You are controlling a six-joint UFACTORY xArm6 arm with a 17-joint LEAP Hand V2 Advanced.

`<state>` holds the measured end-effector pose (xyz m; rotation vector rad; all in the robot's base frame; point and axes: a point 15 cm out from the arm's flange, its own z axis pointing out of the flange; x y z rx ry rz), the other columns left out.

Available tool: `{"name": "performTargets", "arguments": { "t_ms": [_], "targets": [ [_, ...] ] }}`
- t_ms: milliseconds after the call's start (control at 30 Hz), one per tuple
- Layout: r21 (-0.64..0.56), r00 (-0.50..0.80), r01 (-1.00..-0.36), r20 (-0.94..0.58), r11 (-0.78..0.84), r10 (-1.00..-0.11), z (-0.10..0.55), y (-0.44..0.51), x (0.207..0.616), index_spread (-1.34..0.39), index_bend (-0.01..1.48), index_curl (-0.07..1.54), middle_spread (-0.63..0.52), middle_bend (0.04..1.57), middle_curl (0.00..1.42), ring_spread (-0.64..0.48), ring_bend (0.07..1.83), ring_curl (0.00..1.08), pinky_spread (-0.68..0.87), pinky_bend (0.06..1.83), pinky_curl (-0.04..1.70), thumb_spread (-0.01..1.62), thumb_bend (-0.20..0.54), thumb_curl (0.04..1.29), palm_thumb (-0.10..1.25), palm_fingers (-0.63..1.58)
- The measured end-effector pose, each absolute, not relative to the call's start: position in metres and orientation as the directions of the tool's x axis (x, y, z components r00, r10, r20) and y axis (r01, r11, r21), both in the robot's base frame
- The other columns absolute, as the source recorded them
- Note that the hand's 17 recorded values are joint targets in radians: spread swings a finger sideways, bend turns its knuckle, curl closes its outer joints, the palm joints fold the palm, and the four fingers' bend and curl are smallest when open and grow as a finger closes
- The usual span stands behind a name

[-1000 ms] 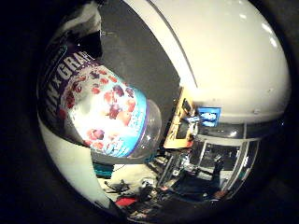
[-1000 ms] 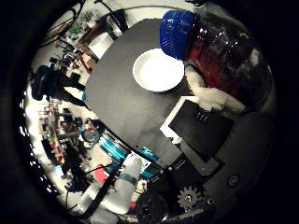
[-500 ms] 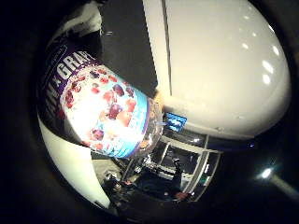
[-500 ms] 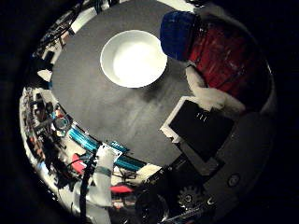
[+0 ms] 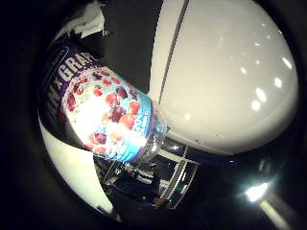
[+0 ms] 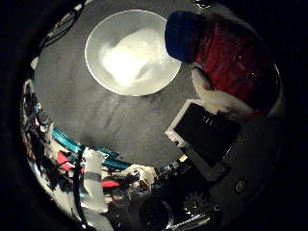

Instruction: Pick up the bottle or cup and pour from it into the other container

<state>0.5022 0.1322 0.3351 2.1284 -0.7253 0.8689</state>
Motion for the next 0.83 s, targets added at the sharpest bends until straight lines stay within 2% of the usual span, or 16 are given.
{"name": "performTargets", "arguments": {
  "t_ms": [500,833],
  "targets": [
    [0.442,0.637,-0.686,0.748,-0.578,-0.185,0.314,0.152,0.499,-0.18,1.22,0.78,-0.1,1.37,0.75,-0.18,1.41,0.72,-0.25,1.19,1.09,0.4,-0.021,0.99,1.03,1.14],
    [0.393,0.61,-0.715,0.755,-0.578,-0.24,0.334,0.138,0.499,-0.18,1.22,0.78,-0.1,1.37,0.75,-0.18,1.41,0.71,-0.24,1.2,1.09,0.4,-0.021,0.99,1.03,1.14]
  ]
}}
